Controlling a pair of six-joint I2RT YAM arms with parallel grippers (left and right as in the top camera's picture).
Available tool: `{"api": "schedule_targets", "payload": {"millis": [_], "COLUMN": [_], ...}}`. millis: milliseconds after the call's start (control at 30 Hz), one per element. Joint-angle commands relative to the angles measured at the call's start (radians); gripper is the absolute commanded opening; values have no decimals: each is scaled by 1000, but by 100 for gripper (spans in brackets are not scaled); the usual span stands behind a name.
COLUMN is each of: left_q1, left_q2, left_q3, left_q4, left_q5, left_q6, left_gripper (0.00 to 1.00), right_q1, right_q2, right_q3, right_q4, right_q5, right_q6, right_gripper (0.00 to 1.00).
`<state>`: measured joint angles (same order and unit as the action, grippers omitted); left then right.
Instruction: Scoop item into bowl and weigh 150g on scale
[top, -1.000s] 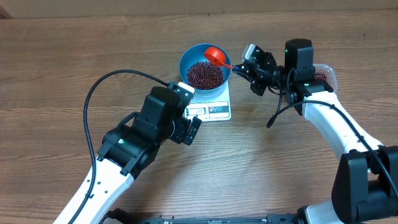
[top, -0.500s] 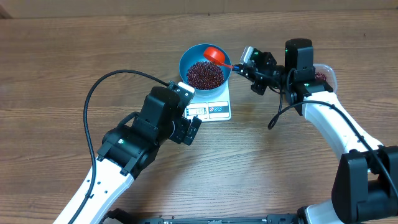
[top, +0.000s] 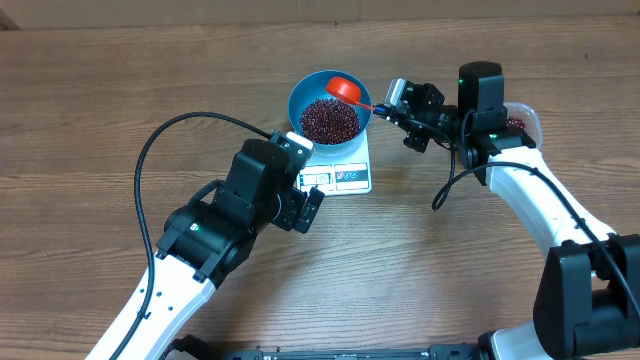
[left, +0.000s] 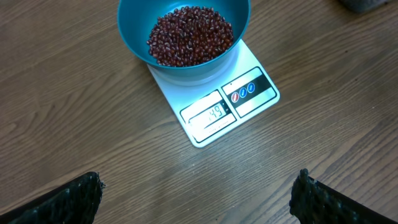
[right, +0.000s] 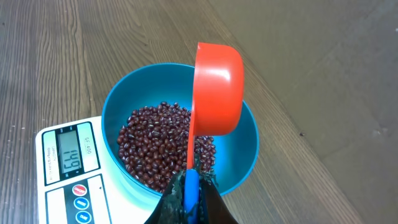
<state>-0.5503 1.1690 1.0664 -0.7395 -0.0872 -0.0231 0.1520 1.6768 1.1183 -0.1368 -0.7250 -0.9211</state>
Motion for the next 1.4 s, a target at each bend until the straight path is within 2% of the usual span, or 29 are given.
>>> {"api": "schedule_targets", "payload": {"millis": [0, 100, 233, 333, 700, 933, 1200, 1367], "left_q1": [-6, -6, -6, -6, -6, -6, -6, -6], "left_q2": [5, 5, 5, 5, 5, 5, 5, 5], "left_q3": [-6, -6, -6, -6, -6, -6, -6, -6], "left_q4": [3, 3, 3, 3, 3, 3, 3, 3], "left_q5": [-5, -5, -5, -5, -5, -5, -5, -5], "left_q6": [-7, -7, -7, -7, -7, -7, -7, -7], "left_gripper": [100, 100, 99, 99, 100, 100, 99, 100], "right_q1": [-1, -20, -59, -120, -368, -445, -445, -445], "right_q2": [-19, -47, -101, -164, -285, -282, -228, -132], "right_q3": [19, 40, 45, 45, 45, 44, 12, 5], "right_q4": [2, 2, 3, -69, -372, -542, -560, -535], "right_q5": [-8, 60, 326, 439, 467, 467, 462, 461], "right_q6": [105, 277, 534, 611, 611, 611, 611, 611], "right_gripper": [4, 4, 4, 3, 4, 4, 4, 4]}}
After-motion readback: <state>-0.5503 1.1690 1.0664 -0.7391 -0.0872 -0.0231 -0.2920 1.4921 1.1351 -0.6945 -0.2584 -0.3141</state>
